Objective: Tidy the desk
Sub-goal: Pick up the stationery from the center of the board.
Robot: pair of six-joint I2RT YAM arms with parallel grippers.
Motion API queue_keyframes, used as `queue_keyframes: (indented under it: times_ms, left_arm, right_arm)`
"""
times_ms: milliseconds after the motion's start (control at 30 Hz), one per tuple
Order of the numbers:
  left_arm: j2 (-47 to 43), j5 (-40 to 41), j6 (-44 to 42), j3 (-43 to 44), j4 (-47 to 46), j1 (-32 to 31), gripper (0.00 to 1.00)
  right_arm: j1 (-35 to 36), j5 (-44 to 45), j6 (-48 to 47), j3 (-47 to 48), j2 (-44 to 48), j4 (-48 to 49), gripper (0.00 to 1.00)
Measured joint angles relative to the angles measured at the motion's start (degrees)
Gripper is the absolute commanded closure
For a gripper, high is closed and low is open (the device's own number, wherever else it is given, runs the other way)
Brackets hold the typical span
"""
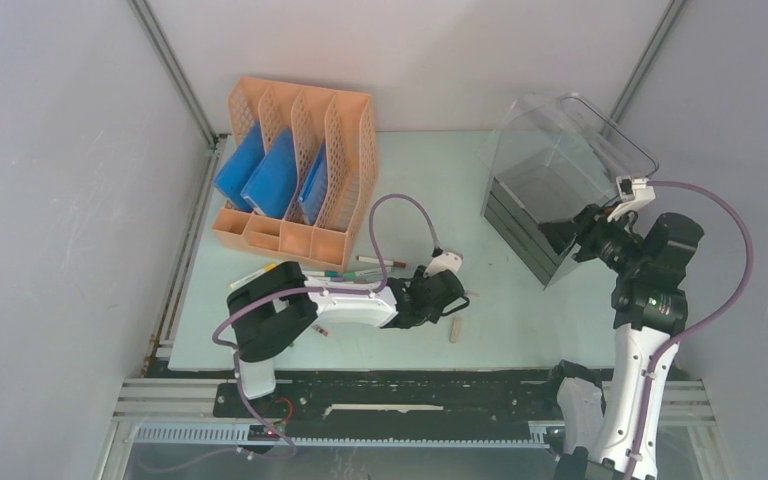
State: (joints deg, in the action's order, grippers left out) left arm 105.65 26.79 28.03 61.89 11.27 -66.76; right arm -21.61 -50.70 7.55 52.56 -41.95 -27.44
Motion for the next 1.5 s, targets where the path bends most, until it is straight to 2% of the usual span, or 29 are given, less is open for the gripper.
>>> queue_keyframes:
  times_ms: [333, 400, 567, 633, 1033, 1267, 1500]
  left_arm:
    - [1.46, -0.57, 0.07, 0.48, -1.14, 0.28, 0.61]
    - [1.64, -0.87, 0.24, 0.48, -1.84, 0.37, 0.68]
    - [1.81, -2.05, 0.39, 0.42, -3.08, 0.42, 0.94]
    - [1.73, -2.01, 0.42, 0.15, -3.48, 0.42, 1.0]
    - [-6.38, -4.76, 0.35, -9.33, -10.6, 0.52, 1.0]
    - [-11.96, -7.17, -0.04, -13.35, -20.5, 0.52, 1.0]
    - [-13.05, -9.92, -0.52, -14.75, -32.57, 0.55, 1.0]
  right_arm:
    - [0.87, 1.22, -0.76, -0.02, 0.0, -0.39, 0.39]
    - [1.09, 1.44, -0.83, 0.0, 0.0, -0.55, 0.39]
    - [1.44, 1.88, -0.9, 0.0, 0.0, -0.68, 0.39]
    - [1.51, 1.92, -0.98, -0.02, 0.0, -0.72, 0.39]
    - [1.51, 2.19, -1.22, 0.0, 0.02, -1.11, 0.39]
    - [1.7, 2.21, -1.27, 0.0, 0.02, -1.11, 0.39]
    - [1.81, 2.21, -1.27, 0.0, 0.02, -1.11, 0.39]
